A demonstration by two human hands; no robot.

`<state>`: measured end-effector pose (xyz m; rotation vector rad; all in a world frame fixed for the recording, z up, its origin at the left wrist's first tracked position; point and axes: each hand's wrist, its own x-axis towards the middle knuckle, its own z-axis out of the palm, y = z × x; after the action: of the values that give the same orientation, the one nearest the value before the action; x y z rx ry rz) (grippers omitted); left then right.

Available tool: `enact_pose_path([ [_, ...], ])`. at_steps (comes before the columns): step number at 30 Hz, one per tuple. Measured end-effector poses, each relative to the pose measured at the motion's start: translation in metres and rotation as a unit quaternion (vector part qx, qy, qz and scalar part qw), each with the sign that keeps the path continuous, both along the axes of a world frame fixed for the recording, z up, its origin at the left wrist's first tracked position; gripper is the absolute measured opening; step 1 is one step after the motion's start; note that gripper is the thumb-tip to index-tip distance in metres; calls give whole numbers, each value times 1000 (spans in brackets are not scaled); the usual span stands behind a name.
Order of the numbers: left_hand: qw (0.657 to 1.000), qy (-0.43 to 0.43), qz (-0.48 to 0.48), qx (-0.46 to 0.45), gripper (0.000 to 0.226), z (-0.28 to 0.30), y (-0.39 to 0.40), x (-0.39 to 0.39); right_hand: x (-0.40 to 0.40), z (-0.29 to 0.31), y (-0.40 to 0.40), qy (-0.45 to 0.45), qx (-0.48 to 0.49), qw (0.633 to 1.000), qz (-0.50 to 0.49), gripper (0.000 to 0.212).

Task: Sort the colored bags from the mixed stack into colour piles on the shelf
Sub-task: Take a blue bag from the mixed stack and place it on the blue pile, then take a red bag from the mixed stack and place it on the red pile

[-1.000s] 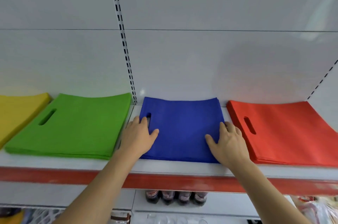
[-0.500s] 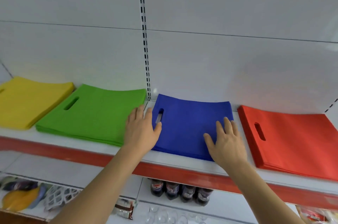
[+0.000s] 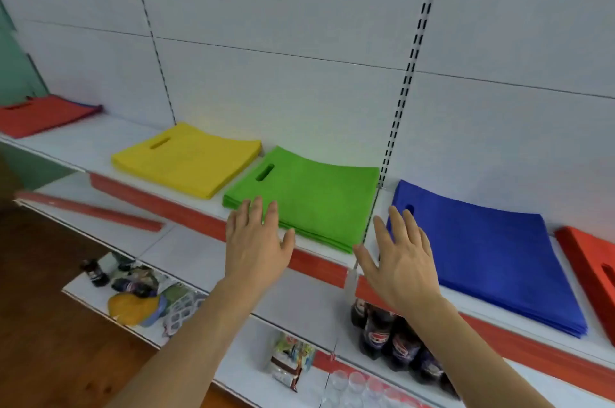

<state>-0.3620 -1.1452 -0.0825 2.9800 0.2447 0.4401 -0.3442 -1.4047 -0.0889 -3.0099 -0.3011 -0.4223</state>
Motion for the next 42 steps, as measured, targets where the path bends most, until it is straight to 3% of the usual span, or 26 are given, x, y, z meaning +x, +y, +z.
enact_pose_path([
  [16, 982, -4, 186, -36, 70, -13, 323, -112, -23, -19, 375, -1, 8, 978, 210, 77],
  [29, 961, -4, 276, 2, 68, -15, 537, -66, 65, -15, 625, 12, 25, 946, 322, 79],
  [42, 950, -44, 309, -3, 69, -23, 753, -24, 126, -16, 857, 18, 4, 939, 343, 88],
])
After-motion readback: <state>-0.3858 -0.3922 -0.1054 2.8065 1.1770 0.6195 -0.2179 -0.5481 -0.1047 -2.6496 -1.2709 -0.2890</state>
